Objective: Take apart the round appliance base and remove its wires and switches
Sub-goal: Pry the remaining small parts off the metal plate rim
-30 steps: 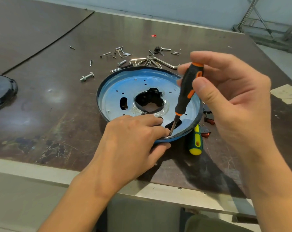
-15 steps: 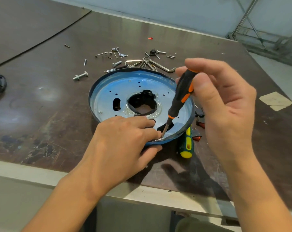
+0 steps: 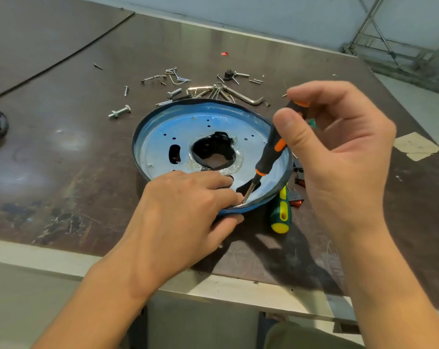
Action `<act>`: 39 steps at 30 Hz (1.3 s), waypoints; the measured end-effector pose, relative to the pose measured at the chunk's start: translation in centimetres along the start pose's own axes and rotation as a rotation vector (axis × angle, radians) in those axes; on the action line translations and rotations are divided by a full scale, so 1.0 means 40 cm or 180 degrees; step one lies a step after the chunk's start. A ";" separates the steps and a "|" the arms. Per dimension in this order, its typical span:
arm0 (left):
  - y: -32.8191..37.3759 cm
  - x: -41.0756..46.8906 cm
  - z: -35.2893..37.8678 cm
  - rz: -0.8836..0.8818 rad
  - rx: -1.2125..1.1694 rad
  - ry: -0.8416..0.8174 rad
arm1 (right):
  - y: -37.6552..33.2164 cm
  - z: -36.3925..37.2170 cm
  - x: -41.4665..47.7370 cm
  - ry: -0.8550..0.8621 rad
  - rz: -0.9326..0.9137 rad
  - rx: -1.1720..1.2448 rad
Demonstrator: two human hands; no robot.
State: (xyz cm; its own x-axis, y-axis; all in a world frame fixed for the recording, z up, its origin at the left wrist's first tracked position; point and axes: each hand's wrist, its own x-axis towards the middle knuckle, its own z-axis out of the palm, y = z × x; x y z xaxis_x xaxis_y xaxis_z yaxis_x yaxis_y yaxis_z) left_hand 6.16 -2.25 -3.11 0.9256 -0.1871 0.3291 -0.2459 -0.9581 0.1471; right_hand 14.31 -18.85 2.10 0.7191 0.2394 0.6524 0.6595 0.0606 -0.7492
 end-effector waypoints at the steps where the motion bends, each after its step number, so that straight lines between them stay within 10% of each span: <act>1: 0.000 0.000 0.000 0.0001 -0.0017 -0.0001 | 0.003 -0.007 0.001 -0.0028 0.0033 0.0073; 39: 0.003 -0.001 0.000 0.0039 -0.0099 0.0061 | 0.020 -0.020 -0.003 -0.0248 0.0053 0.0118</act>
State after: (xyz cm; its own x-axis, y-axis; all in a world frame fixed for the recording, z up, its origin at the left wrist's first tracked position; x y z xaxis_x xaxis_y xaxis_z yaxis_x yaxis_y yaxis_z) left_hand 6.11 -2.37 -3.11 0.9168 -0.1943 0.3490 -0.2664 -0.9484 0.1719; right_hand 14.90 -19.60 1.52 0.7098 0.3151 0.6299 0.6379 0.0916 -0.7646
